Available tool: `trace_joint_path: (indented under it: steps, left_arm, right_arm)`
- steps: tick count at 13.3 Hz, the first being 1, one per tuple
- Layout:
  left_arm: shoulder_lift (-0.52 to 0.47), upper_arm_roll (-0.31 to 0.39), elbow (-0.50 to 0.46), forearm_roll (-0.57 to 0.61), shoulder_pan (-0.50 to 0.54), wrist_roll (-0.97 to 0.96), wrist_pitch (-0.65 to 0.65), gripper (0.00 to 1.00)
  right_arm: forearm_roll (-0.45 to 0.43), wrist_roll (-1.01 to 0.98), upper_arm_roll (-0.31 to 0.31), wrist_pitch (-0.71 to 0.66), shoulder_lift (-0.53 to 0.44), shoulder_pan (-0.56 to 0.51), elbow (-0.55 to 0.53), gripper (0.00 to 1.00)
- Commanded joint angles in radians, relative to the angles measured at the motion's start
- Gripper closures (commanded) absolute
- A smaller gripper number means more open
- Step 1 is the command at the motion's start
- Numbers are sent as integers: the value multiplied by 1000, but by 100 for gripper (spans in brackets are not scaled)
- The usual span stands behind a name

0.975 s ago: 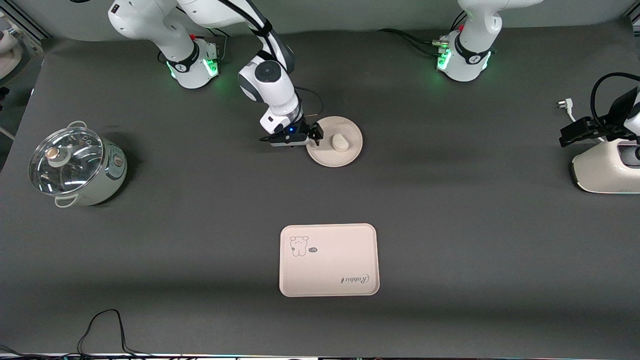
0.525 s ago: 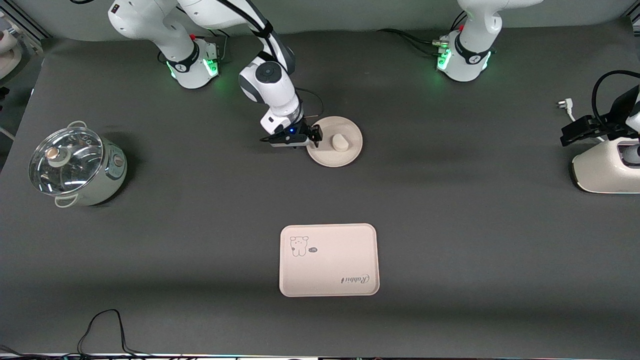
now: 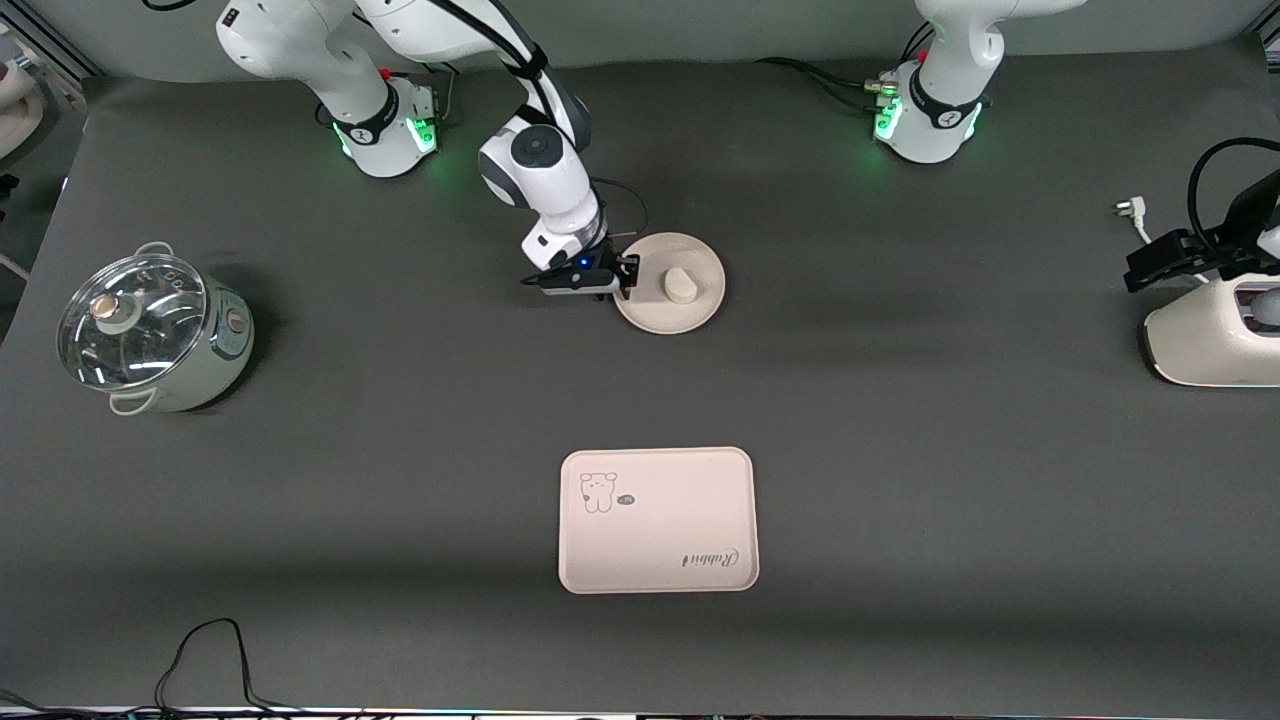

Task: Place bun in plate and plate on tray
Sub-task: 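Lower the right gripper to the plate rim and grip it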

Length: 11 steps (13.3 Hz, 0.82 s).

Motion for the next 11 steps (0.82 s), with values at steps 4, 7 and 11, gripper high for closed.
trace_joint_path:
  steps: [4,7,11]
  left_arm:
    - [-11,1,7,-9,-4,-15,-12,0]
    - [-11,0,9,-9,-5,-15,-12,0]
    - [-11,0,7,-9,-7,-18,-14,0]
  right_arm:
    - [6,23,-6,19,7,18,8,92]
    - [6,21,-6,15,0,16,8,100]
    - [6,7,-8,-54,-77,4,9,100]
